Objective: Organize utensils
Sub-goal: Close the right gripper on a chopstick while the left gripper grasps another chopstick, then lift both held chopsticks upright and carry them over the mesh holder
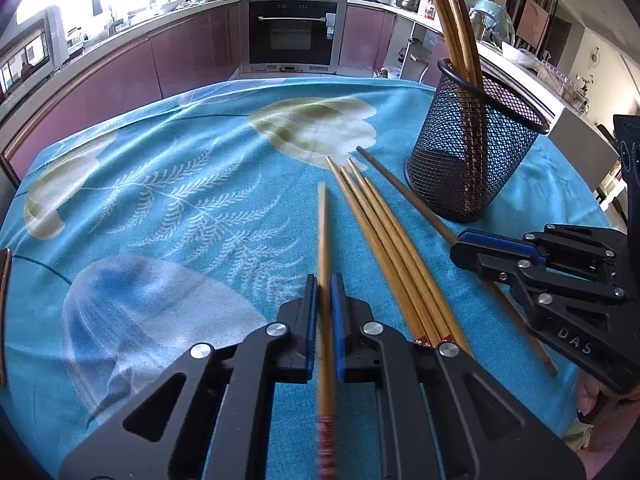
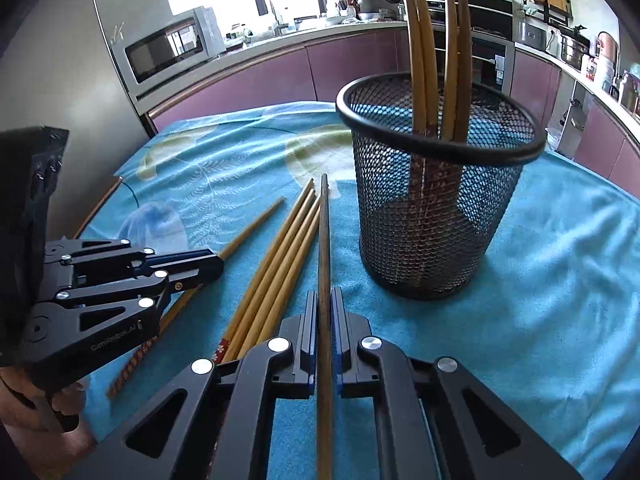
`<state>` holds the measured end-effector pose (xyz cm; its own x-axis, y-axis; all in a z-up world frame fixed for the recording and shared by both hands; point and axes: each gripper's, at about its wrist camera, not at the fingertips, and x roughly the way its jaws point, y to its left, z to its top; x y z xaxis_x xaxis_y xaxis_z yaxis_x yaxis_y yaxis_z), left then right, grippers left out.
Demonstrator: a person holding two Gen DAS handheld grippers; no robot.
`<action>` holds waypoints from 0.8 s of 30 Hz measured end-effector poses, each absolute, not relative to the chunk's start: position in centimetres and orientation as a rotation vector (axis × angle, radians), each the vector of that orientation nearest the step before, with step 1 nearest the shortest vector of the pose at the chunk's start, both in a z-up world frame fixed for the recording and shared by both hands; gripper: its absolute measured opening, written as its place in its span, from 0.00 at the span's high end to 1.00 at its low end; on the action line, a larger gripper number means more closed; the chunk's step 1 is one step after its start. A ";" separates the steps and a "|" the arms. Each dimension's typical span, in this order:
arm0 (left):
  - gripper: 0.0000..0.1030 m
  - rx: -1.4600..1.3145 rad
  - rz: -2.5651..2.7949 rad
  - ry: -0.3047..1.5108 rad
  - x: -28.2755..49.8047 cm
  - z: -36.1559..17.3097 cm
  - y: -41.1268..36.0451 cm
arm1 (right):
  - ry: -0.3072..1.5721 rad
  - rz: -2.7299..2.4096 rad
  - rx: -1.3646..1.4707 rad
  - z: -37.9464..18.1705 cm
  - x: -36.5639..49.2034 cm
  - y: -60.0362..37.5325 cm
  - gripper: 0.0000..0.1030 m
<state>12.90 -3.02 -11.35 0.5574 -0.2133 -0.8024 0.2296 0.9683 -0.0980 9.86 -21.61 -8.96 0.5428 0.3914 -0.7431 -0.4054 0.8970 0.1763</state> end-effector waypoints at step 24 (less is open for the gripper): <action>0.93 -0.147 -0.476 0.744 8.7 -1.8 -0.2 | 0.662 0.601 0.181 -1.9 6.4 -27.5 0.95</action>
<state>8.72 -0.23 -1.79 0.6352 -0.4660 -0.6159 0.3639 0.8840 -0.2935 6.44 -27.54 -1.93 0.6276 0.5767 -0.5230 -0.4648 0.8164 0.3426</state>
